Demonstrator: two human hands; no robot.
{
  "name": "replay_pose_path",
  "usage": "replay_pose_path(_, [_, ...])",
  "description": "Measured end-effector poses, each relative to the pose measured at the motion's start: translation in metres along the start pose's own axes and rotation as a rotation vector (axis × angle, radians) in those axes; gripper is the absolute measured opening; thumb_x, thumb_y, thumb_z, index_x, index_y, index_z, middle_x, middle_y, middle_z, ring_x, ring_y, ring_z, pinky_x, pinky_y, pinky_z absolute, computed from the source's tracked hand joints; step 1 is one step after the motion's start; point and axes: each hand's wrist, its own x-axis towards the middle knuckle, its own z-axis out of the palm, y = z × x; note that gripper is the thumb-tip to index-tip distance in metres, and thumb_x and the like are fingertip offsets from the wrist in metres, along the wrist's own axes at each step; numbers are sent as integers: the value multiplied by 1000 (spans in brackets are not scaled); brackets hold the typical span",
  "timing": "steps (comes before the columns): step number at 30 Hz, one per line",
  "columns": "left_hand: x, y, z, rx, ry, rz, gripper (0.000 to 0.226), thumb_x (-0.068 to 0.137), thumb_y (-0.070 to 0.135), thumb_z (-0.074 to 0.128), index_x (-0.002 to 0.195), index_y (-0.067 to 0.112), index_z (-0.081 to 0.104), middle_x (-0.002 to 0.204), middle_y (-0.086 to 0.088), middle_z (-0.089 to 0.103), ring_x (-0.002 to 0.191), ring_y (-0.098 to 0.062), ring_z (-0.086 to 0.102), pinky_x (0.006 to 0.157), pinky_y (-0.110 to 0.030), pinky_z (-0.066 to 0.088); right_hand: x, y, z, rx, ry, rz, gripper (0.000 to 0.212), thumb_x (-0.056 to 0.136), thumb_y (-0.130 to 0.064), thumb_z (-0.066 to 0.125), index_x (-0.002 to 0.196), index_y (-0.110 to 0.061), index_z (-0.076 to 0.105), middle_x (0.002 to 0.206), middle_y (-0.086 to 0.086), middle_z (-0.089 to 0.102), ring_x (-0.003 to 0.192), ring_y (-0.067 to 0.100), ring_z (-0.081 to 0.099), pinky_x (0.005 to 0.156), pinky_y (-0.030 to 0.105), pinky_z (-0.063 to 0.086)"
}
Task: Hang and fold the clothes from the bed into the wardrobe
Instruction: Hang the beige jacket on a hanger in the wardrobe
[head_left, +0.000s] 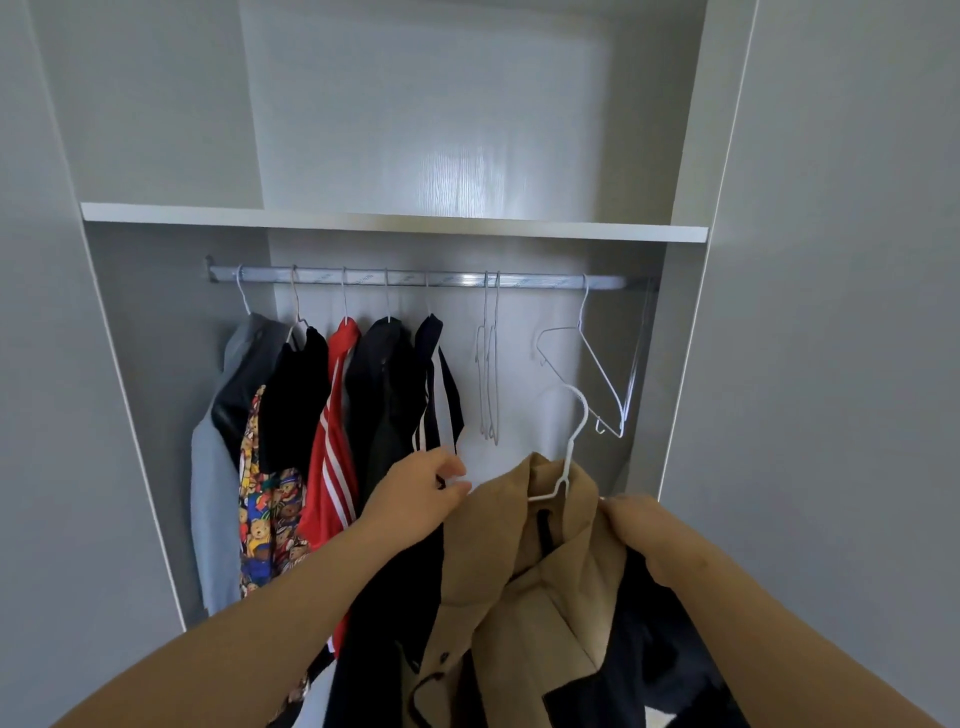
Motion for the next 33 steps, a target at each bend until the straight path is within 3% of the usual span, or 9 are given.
replay_pose_path(5, [9, -9, 5, -113, 6, -142, 8, 92, 22, 53, 89, 28, 58, 88, 18, 56, 84, 0, 52, 64, -8, 36, -4, 0, -3, 177, -126, 139, 24, 95, -22, 51, 85, -4, 64, 92, 12, 66, 77, 23, 60, 70, 31, 47])
replay_pose_path(7, [14, -12, 5, -97, -3, -181, 8, 94, 24, 51, 93, 26, 58, 92, 13, 57, 80, 1, 51, 62, -9, 36, -2, -4, 0, 237, -141, 156, 24, 96, -17, 49, 95, 1, 65, 95, 15, 66, 79, 27, 61, 78, 35, 50])
replay_pose_path(9, [19, -15, 2, -54, -27, -221, 12, 94, 23, 48, 98, 23, 60, 96, 8, 59, 82, -4, 53, 65, -16, 42, 0, -10, 3, 202, -136, 132, 19, 95, -10, 44, 101, -1, 60, 95, 18, 64, 81, 30, 60, 83, 39, 50])
replay_pose_path(11, [24, -17, 0, 5, -47, -246, 16, 94, 20, 47, 102, 20, 60, 101, 4, 60, 87, -10, 55, 74, -23, 46, 2, -16, 6, 172, -139, 99, 15, 94, -5, 41, 94, -7, 56, 95, 19, 63, 86, 33, 60, 87, 42, 50])
replay_pose_path(14, [32, -18, -3, 43, -33, -254, 22, 93, 16, 45, 107, 18, 61, 107, 1, 61, 87, -10, 54, 75, -24, 44, 4, -22, 13, 187, -168, 61, 17, 94, -4, 40, 93, -12, 55, 106, 20, 62, 103, 36, 60, 94, 46, 49])
replay_pose_path(19, [46, -22, -6, 56, -7, -243, 27, 93, 12, 41, 114, 16, 59, 115, -1, 59, 89, -10, 51, 72, -22, 40, 12, -31, 39, 212, -223, -15, 16, 93, -5, 43, 97, -16, 55, 106, 15, 61, 101, 30, 59, 88, 40, 51])
replay_pose_path(25, [88, -36, -26, 113, 32, -195, 31, 92, 7, 41, 117, 15, 58, 120, -5, 58, 102, -20, 57, 89, -35, 49, 49, -54, 71, 279, -210, -52, 16, 94, -5, 41, 95, -13, 55, 99, 10, 59, 94, 26, 58, 84, 36, 51])
replay_pose_path(30, [142, -51, -33, 126, 46, -134, 31, 92, 7, 43, 118, 14, 57, 123, -5, 56, 106, -20, 56, 91, -37, 48, 87, -93, 93, 292, -227, -91, 16, 97, -5, 40, 108, -9, 51, 89, 1, 56, 78, 14, 55, 58, 16, 48])
replay_pose_path(33, [187, -64, -31, 134, 33, -102, 29, 91, 9, 47, 117, 15, 57, 122, -8, 53, 103, -22, 55, 89, -37, 48, 117, -119, 107, 234, -209, -129, 29, 98, -5, 40, 126, 0, 49, 115, 13, 59, 103, 26, 58, 77, 19, 47])
